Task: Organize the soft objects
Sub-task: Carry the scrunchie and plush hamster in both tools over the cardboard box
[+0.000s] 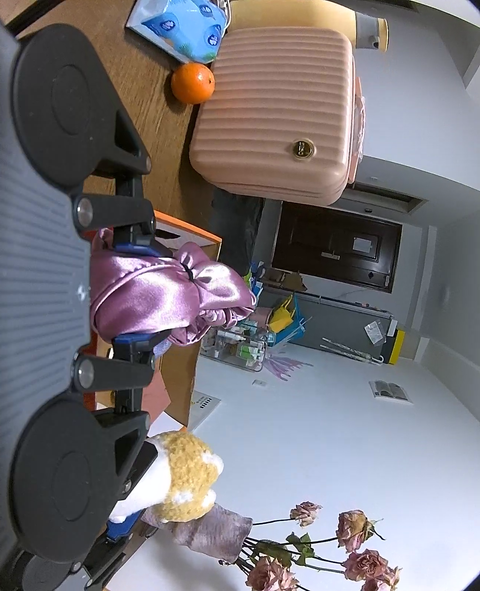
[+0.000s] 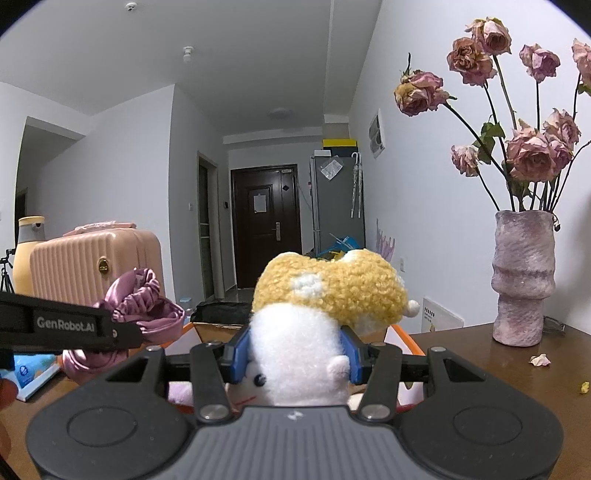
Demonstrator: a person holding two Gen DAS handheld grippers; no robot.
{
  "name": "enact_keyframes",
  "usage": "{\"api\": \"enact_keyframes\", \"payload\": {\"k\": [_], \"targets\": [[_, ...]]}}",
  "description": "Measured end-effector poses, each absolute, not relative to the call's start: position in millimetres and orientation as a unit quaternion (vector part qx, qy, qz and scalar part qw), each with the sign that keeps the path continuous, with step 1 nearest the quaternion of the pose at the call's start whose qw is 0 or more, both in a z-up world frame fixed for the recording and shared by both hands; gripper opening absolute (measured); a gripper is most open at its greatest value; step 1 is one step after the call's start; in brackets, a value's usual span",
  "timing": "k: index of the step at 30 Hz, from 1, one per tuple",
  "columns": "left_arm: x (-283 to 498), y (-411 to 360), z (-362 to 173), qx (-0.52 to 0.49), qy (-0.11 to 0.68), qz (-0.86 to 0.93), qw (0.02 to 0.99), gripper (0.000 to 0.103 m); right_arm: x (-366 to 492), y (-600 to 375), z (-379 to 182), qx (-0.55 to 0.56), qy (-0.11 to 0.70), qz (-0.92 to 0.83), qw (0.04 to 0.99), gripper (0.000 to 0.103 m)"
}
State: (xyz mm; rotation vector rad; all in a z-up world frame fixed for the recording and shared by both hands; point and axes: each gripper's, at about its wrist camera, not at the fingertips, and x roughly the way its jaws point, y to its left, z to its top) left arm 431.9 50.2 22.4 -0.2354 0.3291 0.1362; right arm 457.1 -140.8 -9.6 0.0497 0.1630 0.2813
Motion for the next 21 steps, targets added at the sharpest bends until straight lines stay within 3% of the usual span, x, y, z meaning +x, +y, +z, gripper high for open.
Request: {"api": "enact_keyframes", "payload": {"k": [21], "targets": [[473, 48, 16, -0.114, 0.166, 0.069, 0.977, 0.038, 501, -133, -14, 0.022, 0.102, 0.13, 0.986, 0.049]]}}
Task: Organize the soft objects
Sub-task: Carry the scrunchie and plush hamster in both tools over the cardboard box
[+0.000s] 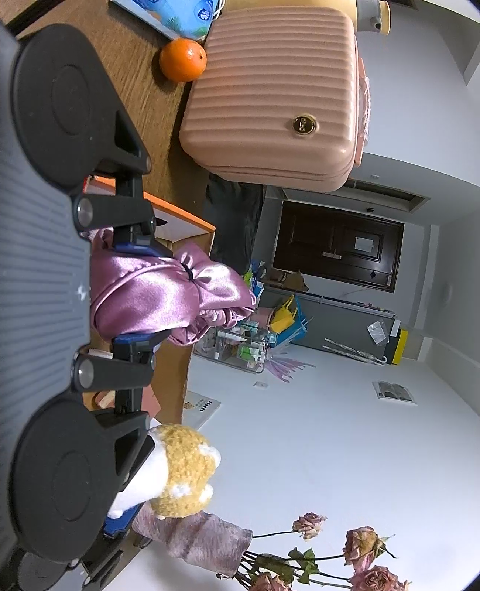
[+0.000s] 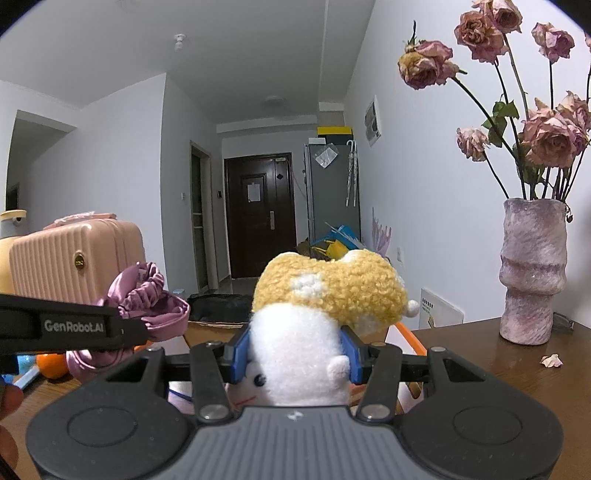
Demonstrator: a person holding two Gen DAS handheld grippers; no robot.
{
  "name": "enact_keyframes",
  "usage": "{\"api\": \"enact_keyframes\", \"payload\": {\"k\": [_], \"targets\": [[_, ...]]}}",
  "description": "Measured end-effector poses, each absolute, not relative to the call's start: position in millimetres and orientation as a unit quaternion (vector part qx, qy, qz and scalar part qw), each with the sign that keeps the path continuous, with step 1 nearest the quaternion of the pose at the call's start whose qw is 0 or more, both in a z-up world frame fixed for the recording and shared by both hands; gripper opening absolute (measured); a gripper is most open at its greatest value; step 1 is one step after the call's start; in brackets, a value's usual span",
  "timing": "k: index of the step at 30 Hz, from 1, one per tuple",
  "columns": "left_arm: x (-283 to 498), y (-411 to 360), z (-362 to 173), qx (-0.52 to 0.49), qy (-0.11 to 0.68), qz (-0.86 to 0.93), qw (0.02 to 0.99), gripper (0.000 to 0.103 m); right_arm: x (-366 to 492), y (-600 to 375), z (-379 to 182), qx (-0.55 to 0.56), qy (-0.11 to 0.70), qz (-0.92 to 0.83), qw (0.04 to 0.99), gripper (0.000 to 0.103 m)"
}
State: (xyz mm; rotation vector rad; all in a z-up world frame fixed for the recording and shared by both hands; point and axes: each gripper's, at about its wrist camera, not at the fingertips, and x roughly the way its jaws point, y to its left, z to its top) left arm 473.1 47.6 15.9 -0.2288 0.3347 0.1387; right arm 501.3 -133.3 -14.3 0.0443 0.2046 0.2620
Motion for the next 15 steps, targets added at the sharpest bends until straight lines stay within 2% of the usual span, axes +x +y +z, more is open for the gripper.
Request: {"api": "enact_keyframes", "payload": {"k": [15], "targets": [[507, 48, 9, -0.106, 0.175, 0.076, 0.976, 0.038, 538, -126, -19, 0.007, 0.134, 0.113, 0.985, 0.049]]}}
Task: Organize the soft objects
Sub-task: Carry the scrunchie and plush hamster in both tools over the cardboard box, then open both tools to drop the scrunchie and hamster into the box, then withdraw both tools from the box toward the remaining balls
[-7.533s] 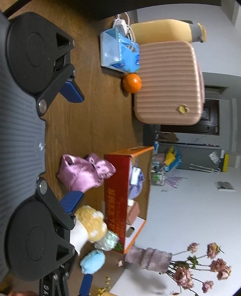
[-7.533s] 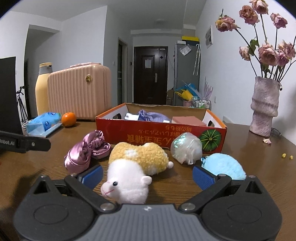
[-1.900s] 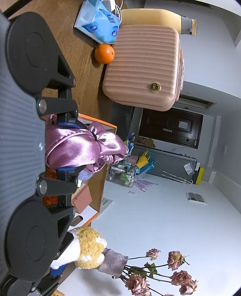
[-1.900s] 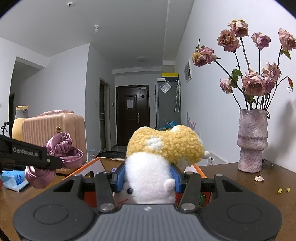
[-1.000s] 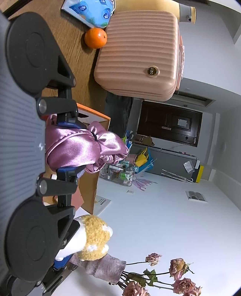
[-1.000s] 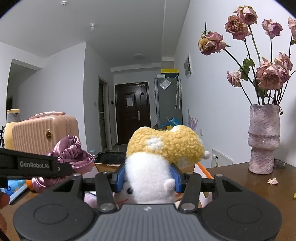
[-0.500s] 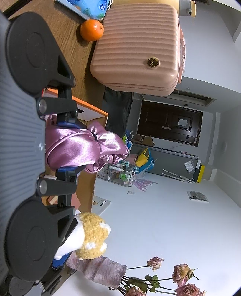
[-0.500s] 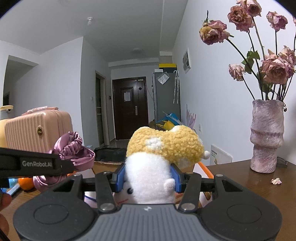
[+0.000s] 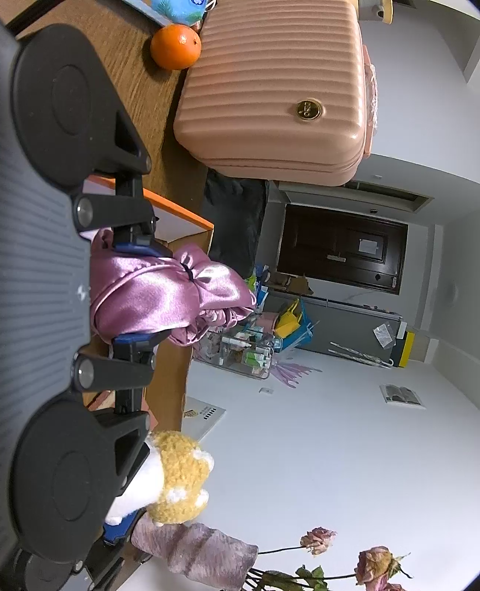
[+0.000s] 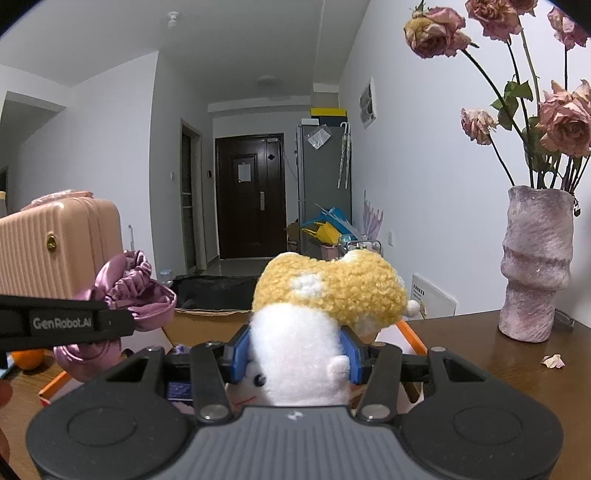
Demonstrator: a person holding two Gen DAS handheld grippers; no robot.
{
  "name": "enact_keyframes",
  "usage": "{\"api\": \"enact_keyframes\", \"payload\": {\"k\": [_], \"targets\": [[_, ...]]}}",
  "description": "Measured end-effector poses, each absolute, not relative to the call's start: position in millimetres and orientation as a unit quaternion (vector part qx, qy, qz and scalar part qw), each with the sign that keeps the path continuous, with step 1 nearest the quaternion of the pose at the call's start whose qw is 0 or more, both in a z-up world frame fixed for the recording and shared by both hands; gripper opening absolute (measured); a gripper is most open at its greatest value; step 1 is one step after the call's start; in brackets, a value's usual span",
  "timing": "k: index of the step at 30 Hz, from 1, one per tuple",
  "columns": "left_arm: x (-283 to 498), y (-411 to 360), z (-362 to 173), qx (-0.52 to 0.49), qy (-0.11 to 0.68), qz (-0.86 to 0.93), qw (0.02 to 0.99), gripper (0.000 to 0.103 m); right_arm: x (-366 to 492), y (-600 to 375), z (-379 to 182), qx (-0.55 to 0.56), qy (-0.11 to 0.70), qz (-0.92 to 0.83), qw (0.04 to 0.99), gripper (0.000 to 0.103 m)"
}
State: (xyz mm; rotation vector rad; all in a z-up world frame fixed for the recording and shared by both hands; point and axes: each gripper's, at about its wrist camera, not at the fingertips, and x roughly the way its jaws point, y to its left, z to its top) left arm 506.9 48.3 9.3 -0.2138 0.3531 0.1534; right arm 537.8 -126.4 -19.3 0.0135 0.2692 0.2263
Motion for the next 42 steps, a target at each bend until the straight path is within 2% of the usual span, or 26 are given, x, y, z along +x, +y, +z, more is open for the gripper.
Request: {"api": "enact_keyframes", "payload": {"k": [12, 16, 17, 20, 22, 24, 26, 27, 28, 42], "targets": [[529, 55, 1, -0.094, 0.185, 0.084, 0.975, 0.038, 560, -119, -25, -0.007, 0.161, 0.107, 0.981, 0.049], [532, 62, -1, -0.105, 0.192, 0.08, 0.973, 0.04, 563, -121, -27, -0.008, 0.174, 0.112, 0.978, 0.052], [531, 63, -1, -0.106, 0.19, 0.079, 0.973, 0.041, 563, -122, -27, -0.008, 0.172, 0.111, 0.979, 0.053], [528, 63, 1, -0.098, 0.183, 0.087, 0.974, 0.056, 561, -123, -26, -0.01, 0.165, 0.107, 0.98, 0.069], [526, 64, 1, -0.1, 0.18, 0.091, 0.974, 0.072, 559, -125, -26, -0.01, 0.162, 0.106, 0.981, 0.083], [524, 66, 1, -0.101, 0.175, 0.103, 0.974, 0.076, 556, -127, -26, -0.008, 0.16, 0.102, 0.982, 0.088], [522, 66, 3, -0.098, 0.171, 0.109, 0.974, 0.087, 556, -129, -25, -0.004, 0.161, 0.101, 0.982, 0.096], [521, 66, 3, -0.1, 0.169, 0.114, 0.974, 0.098, 556, -130, -25, -0.002, 0.162, 0.099, 0.982, 0.103], [520, 67, 4, -0.102, 0.167, 0.121, 0.973, 0.103, 555, -131, -25, 0.001, 0.161, 0.098, 0.982, 0.103], [512, 74, 5, -0.113, 0.163, 0.146, 0.969, 0.103, 543, -142, -16, 0.014, 0.166, 0.097, 0.981, 0.103]]}}
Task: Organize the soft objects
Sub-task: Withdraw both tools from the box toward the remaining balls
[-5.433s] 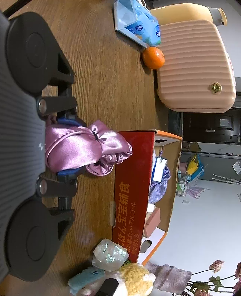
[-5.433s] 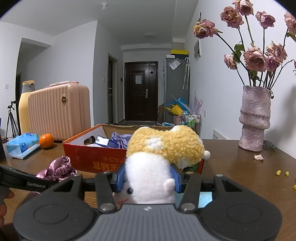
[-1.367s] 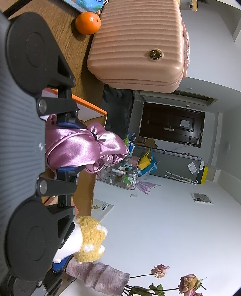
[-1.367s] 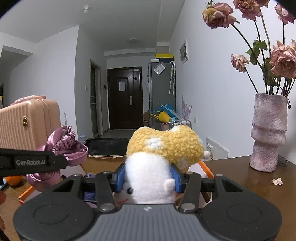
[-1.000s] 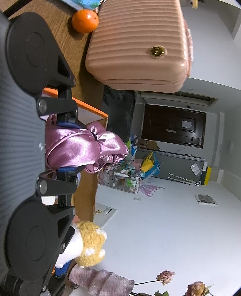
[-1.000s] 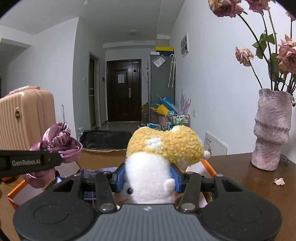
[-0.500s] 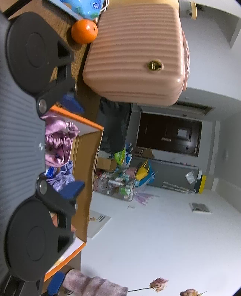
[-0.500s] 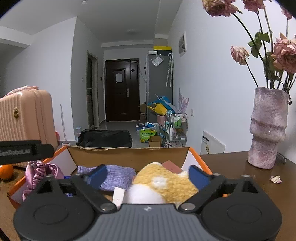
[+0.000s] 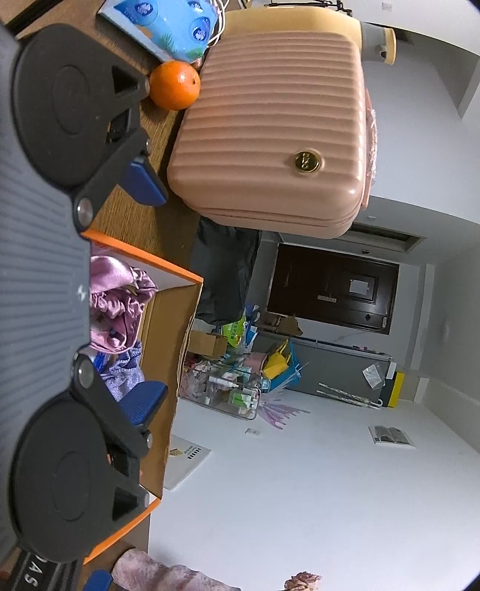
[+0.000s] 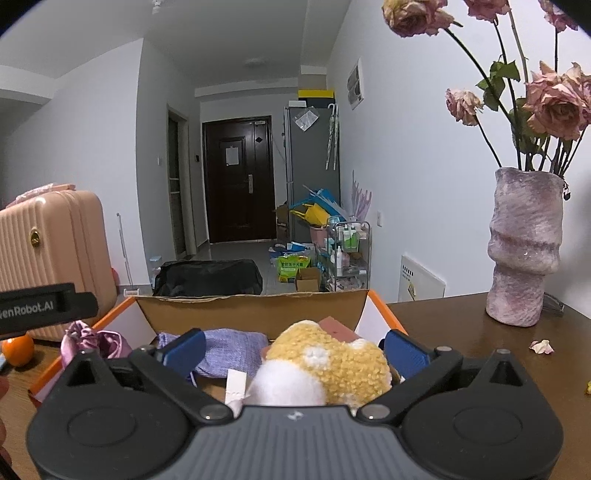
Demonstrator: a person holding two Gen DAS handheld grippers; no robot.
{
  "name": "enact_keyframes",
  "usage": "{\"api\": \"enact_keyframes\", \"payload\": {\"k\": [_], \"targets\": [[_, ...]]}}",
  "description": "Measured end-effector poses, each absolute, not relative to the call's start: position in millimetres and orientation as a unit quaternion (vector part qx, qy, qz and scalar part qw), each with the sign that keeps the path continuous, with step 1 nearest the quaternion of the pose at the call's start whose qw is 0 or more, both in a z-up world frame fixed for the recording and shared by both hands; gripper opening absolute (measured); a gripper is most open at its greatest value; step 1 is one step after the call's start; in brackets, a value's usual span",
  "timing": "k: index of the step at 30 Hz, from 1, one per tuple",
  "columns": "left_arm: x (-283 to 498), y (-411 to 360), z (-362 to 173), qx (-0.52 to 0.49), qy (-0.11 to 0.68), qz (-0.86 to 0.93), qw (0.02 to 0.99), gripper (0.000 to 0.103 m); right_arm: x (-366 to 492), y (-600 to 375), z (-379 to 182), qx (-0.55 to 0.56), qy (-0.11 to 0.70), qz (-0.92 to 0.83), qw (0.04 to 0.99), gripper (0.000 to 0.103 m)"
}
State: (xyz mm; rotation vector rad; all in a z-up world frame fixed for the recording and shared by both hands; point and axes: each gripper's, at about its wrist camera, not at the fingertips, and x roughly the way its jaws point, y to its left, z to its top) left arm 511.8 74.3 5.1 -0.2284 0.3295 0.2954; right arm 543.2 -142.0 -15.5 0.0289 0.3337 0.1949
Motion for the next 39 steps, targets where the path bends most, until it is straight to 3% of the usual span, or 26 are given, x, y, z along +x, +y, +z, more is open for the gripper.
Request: {"api": "enact_keyframes", "payload": {"k": [39], "targets": [[392, 50, 1, -0.106, 0.175, 0.133, 0.97, 0.103, 413, -193, -11, -0.039, 0.114, 0.094, 0.988, 0.103]]}}
